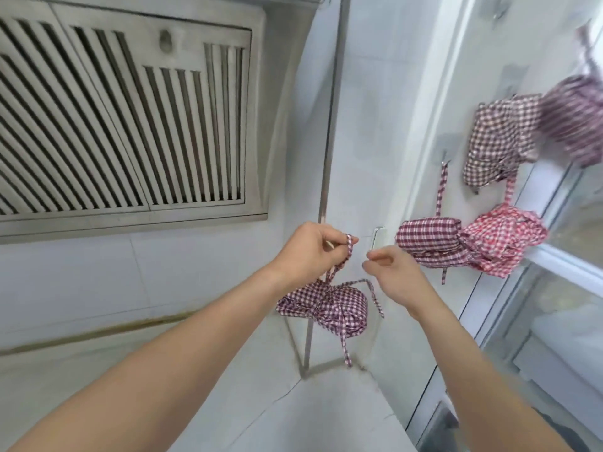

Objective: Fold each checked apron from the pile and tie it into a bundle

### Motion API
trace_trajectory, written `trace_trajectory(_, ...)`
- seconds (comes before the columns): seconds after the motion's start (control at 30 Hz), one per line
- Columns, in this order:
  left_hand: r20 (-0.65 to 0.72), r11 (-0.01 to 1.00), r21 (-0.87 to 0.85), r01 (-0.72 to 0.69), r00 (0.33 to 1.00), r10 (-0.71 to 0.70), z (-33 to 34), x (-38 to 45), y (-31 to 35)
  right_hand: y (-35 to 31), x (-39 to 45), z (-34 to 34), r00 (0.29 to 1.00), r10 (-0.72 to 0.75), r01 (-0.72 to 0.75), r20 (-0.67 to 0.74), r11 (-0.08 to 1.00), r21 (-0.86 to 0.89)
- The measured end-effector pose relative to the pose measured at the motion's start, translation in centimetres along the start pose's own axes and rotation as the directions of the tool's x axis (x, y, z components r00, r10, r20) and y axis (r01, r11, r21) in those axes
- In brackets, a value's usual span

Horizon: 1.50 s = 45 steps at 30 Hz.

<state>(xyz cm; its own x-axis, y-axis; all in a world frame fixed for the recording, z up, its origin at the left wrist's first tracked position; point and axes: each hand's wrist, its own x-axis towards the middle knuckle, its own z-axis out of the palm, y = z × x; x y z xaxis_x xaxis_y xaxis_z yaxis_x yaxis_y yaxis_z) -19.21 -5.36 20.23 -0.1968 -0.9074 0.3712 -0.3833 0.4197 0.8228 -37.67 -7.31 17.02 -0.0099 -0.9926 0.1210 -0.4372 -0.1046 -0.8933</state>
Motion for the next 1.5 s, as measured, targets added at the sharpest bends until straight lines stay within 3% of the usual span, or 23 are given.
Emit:
trace_trajectory(0.1,-0.036,0.996,0.042,-0.075,0.996,0.076,1.1,2.0,2.0,-3.6,-0.9,-2.6,0.986,-0.168,0.166,0.004,0.975,0.147)
trace_trajectory(0.2,-0.100,0.992,0.024,-0.126,0.987,0.128,2.0,4.3,4.6,-6.3,-1.8,-5.1,0.973,-0.221,0.193,0.064,0.936,0.294)
trace_trajectory(0.33,-0.081,0.979,0.077,-0.191,0.977,0.197,1.8,6.9,9.5,-8.8,-1.1,-9.1,0.955,-0.286,0.295,-0.076,0.912,0.286)
trace_trajectory(0.5,0.000,0.965,-0.126,-0.228,0.973,0.230,0.7,10.5,15.9,-13.3,1.4,-16.2,0.903,-0.386,0.407,-0.189,0.909,0.090)
trace_trajectory(0.67,-0.125,0.958,-0.013,-0.287,0.951,0.284,0.3,16.0,21.8,-18.8,4.9,-22.6,0.864,-0.477,0.465,-0.162,0.879,-0.106)
trace_trajectory(0.9,-0.280,0.943,0.188,-0.273,0.906,0.318,1.0,22.3,26.6,-23.4,11.0,-26.3,0.852,-0.475,0.437,-0.220,0.877,-0.198)
trace_trajectory(1.03,-0.313,0.826,0.535,-0.178,0.866,0.390,2.1,24.3,26.6,-23.2,13.5,-26.8,0.883,-0.408,0.345,-0.231,0.899,-0.269)
trace_trajectory(1.1,-0.321,0.779,0.614,-0.123,0.864,0.389,2.6,25.0,26.0,-22.5,14.0,-26.5,0.916,-0.355,0.294,-0.187,0.911,-0.288)
trace_trajectory(1.27,-0.255,0.768,0.635,-0.089,0.914,0.317,3.6,24.7,24.7,-20.4,13.9,-25.4,0.937,-0.339,0.323,-0.078,0.931,-0.173)
trace_trajectory(1.5,-0.115,0.900,0.425,-0.097,0.980,0.160,1.8,22.1,23.2,-18.4,11.7,-25.0,0.925,-0.380,0.376,-0.023,0.922,-0.095)
